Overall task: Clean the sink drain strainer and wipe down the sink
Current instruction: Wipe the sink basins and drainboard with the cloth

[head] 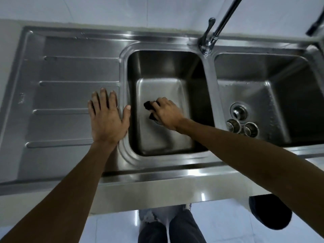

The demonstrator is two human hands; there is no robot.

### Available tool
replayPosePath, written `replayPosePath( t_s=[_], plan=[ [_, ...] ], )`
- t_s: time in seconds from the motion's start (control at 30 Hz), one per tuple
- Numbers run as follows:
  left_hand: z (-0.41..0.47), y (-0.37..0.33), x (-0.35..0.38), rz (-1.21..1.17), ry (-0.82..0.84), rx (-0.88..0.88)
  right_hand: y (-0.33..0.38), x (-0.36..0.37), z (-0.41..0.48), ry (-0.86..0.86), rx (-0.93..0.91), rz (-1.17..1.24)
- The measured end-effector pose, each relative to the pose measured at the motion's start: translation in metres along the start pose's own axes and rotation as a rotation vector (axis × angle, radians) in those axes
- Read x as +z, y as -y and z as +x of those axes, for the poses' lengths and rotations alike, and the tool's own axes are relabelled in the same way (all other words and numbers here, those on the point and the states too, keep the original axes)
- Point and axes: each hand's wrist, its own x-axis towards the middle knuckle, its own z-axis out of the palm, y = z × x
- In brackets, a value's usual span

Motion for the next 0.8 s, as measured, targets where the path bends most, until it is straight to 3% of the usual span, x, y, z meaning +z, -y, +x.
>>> replayPosePath(
  t_s=[0.23,0.5,0.67,0.8],
  plan=[
    [-0.024,-0.029,-0.017,-0.006,-0.032,0.158,0.002,-0.076,-0.089,-0.049,0.052,0.070],
    [-0.085,-0.157,-0.001,-0.225,0.005,0.261,-0.017,-0.096,-0.170,-0.021,0.033,0.089],
    [-0.078,-0.245,0.022,-0.351,-0.111,0.220,-0.086,-0.113,-0.199,-0.070,0.080,0.123],
    [-0.057,-0.297,0.043,-0.299,-0.055,0.211,-0.164,-0.117,-0.208,-0.079,0.104,0.068]
  ],
)
